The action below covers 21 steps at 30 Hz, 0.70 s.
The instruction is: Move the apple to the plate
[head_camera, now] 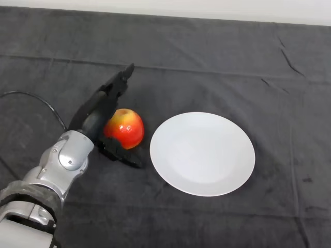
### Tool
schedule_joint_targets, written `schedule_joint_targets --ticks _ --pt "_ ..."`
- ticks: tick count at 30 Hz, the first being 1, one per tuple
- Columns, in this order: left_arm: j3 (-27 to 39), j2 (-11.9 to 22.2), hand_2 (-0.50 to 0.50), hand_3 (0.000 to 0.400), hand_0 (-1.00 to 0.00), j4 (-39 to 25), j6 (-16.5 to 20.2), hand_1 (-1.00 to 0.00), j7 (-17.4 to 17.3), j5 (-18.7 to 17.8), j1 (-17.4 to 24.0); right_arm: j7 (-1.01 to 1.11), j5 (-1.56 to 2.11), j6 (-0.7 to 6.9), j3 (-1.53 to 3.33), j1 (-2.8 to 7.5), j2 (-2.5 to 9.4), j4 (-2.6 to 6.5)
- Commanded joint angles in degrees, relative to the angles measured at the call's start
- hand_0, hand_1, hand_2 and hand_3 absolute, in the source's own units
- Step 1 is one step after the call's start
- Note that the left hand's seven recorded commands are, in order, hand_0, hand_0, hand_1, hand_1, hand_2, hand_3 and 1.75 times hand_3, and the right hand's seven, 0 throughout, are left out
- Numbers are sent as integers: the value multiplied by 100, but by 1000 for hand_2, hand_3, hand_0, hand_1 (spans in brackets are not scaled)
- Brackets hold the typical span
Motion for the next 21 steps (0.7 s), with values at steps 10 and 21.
schedule_joint_targets --ticks 10,21 --pt "-44 38 0 0 0 256 444 0 -109 9 -328 19 -25 459 -60 529 809 554" --pt "123 -85 -171 136 -341 283 848 0 -403 -275 -346 18 -27 460 -61 530 809 552"
